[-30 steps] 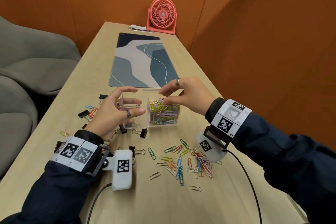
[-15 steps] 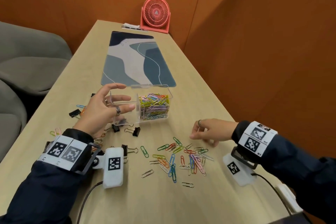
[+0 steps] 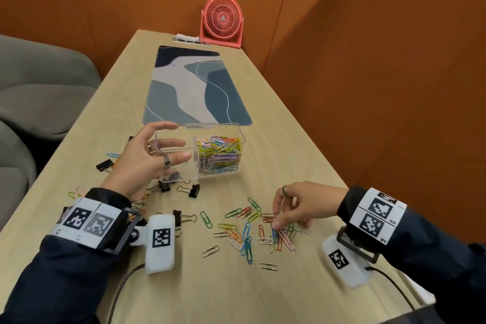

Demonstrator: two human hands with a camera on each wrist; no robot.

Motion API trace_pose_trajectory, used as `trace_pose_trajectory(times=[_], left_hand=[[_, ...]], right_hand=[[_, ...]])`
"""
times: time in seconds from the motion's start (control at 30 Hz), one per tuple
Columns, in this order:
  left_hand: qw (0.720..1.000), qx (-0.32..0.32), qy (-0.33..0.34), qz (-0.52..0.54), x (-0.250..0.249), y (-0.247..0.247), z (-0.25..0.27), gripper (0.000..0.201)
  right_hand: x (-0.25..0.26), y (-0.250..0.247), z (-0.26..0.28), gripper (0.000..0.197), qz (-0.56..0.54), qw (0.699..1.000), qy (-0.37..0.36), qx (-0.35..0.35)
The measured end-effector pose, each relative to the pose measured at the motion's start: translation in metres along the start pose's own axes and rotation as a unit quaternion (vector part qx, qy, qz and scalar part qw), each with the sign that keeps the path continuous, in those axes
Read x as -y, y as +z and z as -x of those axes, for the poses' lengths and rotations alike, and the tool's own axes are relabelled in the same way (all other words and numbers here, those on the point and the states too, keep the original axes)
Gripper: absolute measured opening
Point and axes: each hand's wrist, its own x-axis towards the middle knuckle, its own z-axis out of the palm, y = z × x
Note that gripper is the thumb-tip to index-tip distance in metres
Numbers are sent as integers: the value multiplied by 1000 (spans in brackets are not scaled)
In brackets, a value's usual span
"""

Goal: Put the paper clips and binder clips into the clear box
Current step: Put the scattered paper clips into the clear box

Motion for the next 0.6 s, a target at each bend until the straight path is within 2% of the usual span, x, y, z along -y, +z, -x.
trace_pose_trajectory(times=[0.2,0.33,0.6], left_hand=[[1000,-1,1,-5,0,1,1,54],[1000,-3,-2,-7,0,0,2,55],[1000,2,1,-9,0,1,2,54]], right_hand=[[10,19,-2,55,112,993,-36,-10],[16,23,-4,41,109,991,-70,-18],[19,16,-8,22,99,992,-76,-27]])
